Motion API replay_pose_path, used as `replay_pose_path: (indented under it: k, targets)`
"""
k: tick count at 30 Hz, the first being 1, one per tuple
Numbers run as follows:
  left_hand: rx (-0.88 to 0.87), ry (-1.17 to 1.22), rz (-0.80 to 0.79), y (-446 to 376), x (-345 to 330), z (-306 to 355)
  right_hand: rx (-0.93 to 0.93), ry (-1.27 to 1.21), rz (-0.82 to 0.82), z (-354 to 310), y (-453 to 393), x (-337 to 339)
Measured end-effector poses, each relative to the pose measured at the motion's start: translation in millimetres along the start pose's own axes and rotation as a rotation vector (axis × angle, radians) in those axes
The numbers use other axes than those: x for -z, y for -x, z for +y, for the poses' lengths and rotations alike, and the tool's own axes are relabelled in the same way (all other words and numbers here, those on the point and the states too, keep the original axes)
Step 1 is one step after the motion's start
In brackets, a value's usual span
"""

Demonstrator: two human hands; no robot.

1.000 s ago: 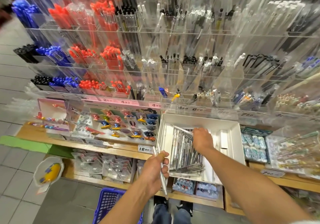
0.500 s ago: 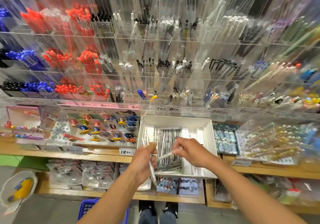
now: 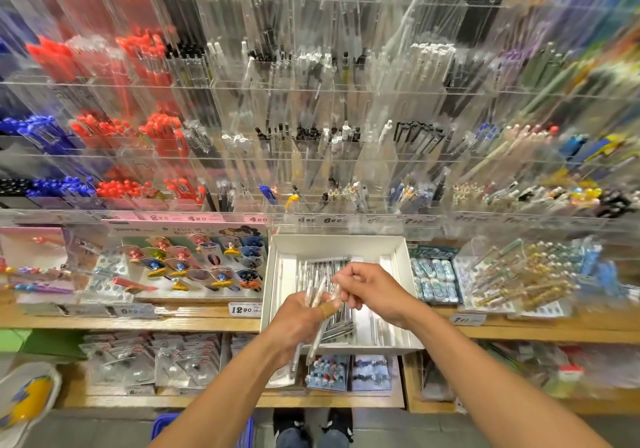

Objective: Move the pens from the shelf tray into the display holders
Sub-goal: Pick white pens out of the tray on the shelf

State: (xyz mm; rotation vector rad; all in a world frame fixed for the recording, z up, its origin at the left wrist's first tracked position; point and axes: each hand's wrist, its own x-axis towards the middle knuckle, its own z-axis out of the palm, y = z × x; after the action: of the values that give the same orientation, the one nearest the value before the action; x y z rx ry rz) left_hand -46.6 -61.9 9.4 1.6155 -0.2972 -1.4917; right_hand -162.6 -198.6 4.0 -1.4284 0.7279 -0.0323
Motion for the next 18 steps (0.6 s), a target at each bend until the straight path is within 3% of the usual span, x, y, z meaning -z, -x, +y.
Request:
replay_pose_path:
  k: [4,8,12,15,18]
  targets:
    - [-0.022,-0.019,0.063,-3.1,4.6,-5.7,-0.059,-0.044,0.001,-3.6,-8.3,11.7]
    - [-0.006,0.103,0.121,-9.0,16.9,-6.3,-0.218,0.182,0.307,19.5,-27.6,36.2]
    - [0.061,0.144,0.176,-13.7,26.0,-9.6,-0.421,0.489,0.292,63.5,-45.2,35.8]
    - [0.07,0.193,0.173,-13.0,25.6,-10.2,-0.447,0.833,0.31,87.3,-56.4,34.6]
    - [0.094,0.26,0.175,-12.9,27.8,-11.4,-0.412,0.962,0.336,101.7,-68.5,35.0]
